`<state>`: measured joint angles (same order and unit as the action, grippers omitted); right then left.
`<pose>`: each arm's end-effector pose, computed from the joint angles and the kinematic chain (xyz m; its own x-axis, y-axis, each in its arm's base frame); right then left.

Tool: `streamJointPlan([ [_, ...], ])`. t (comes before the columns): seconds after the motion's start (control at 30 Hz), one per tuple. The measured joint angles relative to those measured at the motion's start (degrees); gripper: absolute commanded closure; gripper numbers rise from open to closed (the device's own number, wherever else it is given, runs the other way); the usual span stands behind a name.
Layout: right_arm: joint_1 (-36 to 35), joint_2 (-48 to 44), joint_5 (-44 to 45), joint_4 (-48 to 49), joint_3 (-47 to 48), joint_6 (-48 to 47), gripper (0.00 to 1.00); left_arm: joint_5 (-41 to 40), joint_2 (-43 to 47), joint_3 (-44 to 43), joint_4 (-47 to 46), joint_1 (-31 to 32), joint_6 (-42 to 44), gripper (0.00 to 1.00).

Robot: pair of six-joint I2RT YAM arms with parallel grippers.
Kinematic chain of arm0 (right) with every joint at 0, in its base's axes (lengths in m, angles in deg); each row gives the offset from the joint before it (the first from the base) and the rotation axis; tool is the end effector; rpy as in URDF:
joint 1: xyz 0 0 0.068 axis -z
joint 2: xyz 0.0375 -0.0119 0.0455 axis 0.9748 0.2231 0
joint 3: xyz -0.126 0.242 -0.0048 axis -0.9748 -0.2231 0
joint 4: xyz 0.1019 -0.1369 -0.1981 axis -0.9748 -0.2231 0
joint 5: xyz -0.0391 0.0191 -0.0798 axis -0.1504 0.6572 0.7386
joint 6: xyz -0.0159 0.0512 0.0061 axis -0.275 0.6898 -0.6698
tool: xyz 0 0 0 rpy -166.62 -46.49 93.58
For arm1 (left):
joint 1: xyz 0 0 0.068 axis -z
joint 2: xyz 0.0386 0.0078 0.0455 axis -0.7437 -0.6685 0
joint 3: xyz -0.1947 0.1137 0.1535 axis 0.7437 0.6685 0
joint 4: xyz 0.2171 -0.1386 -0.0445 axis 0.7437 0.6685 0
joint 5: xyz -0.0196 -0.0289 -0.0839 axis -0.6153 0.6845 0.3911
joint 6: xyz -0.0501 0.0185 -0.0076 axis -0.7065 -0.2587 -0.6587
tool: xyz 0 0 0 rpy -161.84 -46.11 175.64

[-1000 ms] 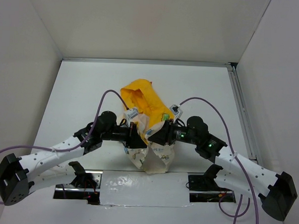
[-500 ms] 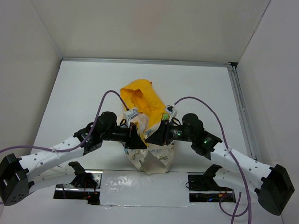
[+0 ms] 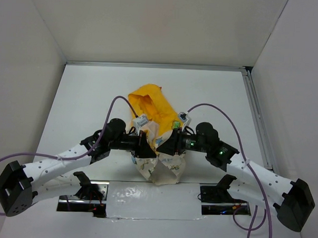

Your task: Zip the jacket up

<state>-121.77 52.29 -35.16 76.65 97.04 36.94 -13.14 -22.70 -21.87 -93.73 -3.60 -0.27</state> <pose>0.1346 0.1570 0.2593 -0.7927 0.0644 -0.6062 -0.5498 0.3538 0.7566 0.1490 -0.1719 0.2540 -0.8180 -0.0038 -0.5752 0.5350 0.3624 -0.7632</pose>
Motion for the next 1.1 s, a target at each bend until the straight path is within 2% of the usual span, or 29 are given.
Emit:
streamJointPlan([
  [0.23, -0.9, -5.4, 10.0, -6.2, -0.4, 1.5, 0.54, -1.7, 0.7, 0.0, -0.1, 0.0, -1.4, 1.0],
  [0.37, -0.9, -10.3, 11.1, -5.7, -3.5, 3.7, 0.61, -2.4, 1.5, 0.1, -0.9, -0.4, -3.1, 1.0],
  [0.47, -0.9, -10.4, 11.2, -5.2, -5.6, 5.4, 0.64, -2.2, 1.5, 0.5, -2.9, -0.7, -4.4, 1.0],
  [0.7, -1.0, -6.1, 10.7, -2.9, -6.7, 7.5, 0.64, 0.6, 0.7, 1.0, -6.9, -0.8, -6.1, 1.0],
  [0.9, -1.3, -4.8, 10.6, 1.2, -6.7, 7.1, 0.56, 2.3, -0.9, 1.0, -9.9, -1.2, -6.4, 1.0],
  [1.1, -1.7, -4.3, 10.8, 2.4, -6.6, 6.4, 0.56, 2.8, -1.4, 1.0, -10.9, -1.3, -6.4, 1.0],
])
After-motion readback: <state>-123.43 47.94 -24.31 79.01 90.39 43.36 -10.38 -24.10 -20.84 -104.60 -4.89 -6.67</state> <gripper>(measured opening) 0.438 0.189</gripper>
